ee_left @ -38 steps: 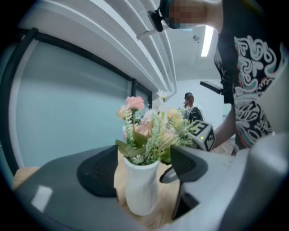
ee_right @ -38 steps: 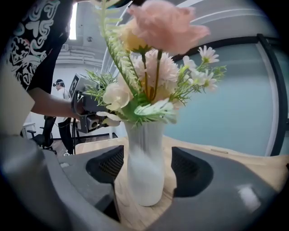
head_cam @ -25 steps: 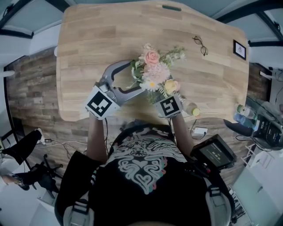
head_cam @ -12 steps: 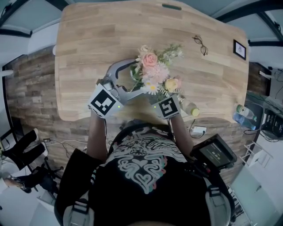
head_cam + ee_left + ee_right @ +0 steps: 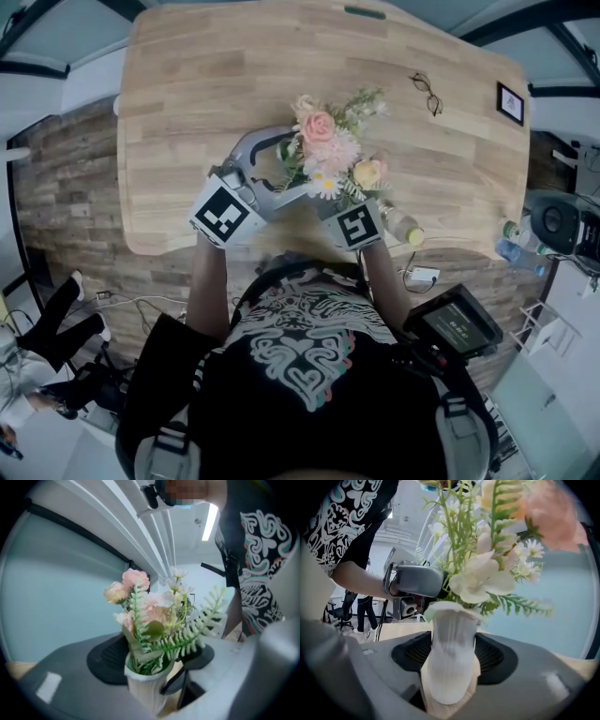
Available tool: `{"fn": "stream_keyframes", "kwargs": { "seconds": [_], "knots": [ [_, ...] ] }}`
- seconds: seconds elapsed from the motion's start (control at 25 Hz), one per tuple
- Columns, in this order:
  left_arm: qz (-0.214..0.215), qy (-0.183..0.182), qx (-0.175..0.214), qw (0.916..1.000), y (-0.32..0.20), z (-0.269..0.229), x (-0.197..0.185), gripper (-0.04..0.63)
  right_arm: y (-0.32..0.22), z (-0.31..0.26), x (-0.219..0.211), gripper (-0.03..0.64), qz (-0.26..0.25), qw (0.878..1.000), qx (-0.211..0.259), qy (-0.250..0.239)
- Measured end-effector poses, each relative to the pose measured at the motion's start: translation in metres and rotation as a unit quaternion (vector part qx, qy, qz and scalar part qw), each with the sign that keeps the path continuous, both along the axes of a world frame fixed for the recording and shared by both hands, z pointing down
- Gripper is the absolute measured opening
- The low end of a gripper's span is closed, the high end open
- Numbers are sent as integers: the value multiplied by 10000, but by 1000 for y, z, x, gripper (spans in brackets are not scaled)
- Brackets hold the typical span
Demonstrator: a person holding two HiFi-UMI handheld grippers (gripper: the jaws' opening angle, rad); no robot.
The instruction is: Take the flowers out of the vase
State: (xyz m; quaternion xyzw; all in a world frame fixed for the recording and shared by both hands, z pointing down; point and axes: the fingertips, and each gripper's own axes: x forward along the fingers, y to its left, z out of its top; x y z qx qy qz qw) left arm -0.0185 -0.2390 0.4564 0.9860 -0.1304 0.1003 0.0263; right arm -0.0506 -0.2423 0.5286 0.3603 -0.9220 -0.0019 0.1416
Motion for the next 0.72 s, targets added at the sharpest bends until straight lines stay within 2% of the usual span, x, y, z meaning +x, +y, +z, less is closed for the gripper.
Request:
{"fn": "stream_keyframes", "kwargs": {
  "seconds": [0.28, 0.72],
  "knots": [
    [-42, 18, 3, 10000, -3, -2, 1, 289, -1, -1, 1, 288, -12, 10000, -24, -19],
    [-255, -110, 44, 9996, -7, -1, -5, 155, 2, -2, 0, 288, -57, 10000, -6, -40]
  ]
}}
